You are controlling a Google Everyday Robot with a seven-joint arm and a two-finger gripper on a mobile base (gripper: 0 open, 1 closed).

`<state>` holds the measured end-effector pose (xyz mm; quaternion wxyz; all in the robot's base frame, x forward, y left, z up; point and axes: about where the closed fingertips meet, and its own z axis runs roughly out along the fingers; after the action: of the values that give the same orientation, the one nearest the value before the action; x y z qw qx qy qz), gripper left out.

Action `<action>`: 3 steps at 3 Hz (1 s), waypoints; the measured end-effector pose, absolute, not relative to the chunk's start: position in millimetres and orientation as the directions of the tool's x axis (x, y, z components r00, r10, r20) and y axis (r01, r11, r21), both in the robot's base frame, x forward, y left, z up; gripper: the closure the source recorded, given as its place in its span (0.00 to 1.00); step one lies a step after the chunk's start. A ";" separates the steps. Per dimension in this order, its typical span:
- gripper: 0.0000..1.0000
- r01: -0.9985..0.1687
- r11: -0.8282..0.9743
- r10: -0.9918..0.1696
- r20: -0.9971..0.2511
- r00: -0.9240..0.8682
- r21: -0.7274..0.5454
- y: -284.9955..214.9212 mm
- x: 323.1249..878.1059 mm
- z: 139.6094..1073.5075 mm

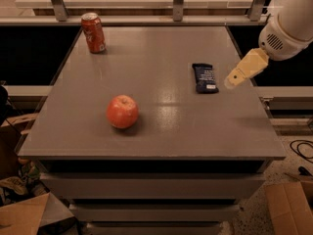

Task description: Move rxbar blueberry near coke can

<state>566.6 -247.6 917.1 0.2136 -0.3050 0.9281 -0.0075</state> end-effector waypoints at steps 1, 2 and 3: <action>0.00 -0.519 0.845 -0.521 -0.422 -0.742 -0.131 -235.0 570.6 921.2; 0.00 -0.435 0.896 -0.424 -0.459 -0.781 -0.088 -206.7 583.8 929.3; 0.00 -0.341 0.940 -0.309 -0.466 -0.829 -0.018 -178.7 601.7 932.5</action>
Offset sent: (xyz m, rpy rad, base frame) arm 0.0372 0.0789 0.0229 0.1821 -0.0425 -0.3107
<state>601.7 -178.7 932.5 0.2382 -0.1700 0.9557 0.0329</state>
